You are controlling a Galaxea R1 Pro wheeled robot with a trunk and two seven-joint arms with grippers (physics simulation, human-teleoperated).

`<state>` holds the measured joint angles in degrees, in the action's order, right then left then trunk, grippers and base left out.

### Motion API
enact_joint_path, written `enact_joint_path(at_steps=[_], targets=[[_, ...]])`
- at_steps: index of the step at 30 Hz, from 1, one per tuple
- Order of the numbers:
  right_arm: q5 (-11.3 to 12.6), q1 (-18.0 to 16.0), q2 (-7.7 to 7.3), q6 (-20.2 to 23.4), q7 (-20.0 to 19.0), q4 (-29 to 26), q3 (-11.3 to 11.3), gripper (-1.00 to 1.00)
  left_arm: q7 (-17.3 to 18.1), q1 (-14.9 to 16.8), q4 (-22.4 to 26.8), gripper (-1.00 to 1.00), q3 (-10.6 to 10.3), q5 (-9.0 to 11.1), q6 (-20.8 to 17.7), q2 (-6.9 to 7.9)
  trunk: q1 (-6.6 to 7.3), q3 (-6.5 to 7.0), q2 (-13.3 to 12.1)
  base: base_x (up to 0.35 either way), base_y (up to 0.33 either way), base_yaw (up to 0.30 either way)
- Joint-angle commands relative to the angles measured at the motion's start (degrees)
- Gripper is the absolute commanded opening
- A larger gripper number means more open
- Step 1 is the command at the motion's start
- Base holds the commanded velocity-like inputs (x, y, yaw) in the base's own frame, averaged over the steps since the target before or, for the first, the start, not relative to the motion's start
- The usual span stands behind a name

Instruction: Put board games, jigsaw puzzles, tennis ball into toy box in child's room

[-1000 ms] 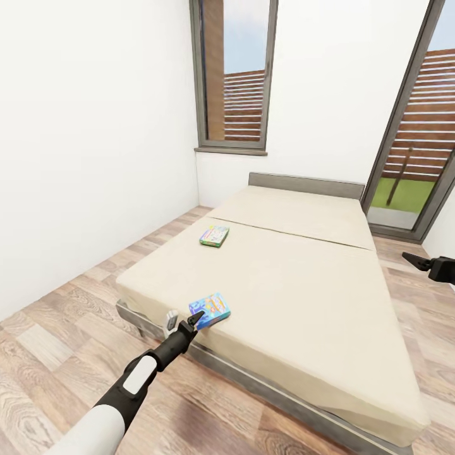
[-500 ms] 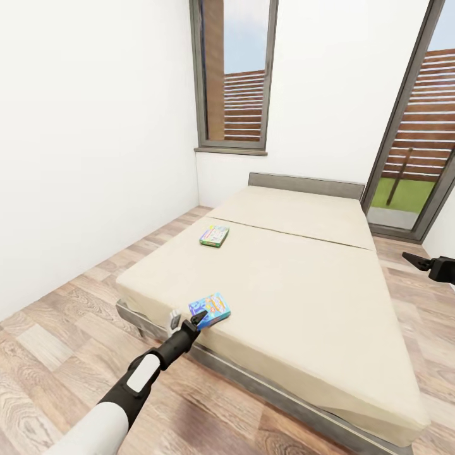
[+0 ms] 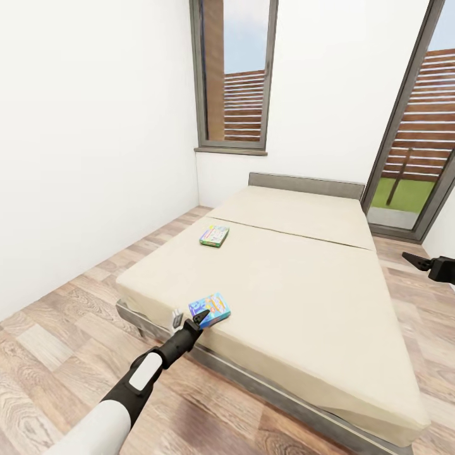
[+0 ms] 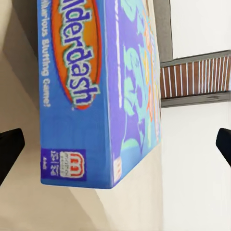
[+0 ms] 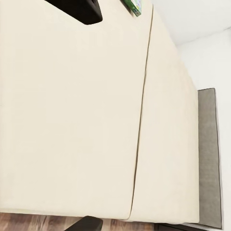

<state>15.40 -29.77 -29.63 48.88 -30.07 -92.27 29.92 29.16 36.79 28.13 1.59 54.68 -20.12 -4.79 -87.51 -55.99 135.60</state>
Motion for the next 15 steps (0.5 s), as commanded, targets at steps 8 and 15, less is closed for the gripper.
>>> enact_joint_path(at_steps=[8,15], targets=[[-0.02,-0.06,-0.01,0.34,-0.25,-0.02,0.09,1.0,0.33,0.11,0.05,1.0,0.17,0.51,-0.69,0.07,0.01,-0.05,0.02,0.0,0.0,0.0],[-0.02,-0.05,0.0,0.34,-0.25,-0.02,0.06,1.0,0.45,0.12,0.21,1.0,0.22,0.54,-0.7,0.21,0.01,-0.05,0.02,0.0,0.0,0.0]])
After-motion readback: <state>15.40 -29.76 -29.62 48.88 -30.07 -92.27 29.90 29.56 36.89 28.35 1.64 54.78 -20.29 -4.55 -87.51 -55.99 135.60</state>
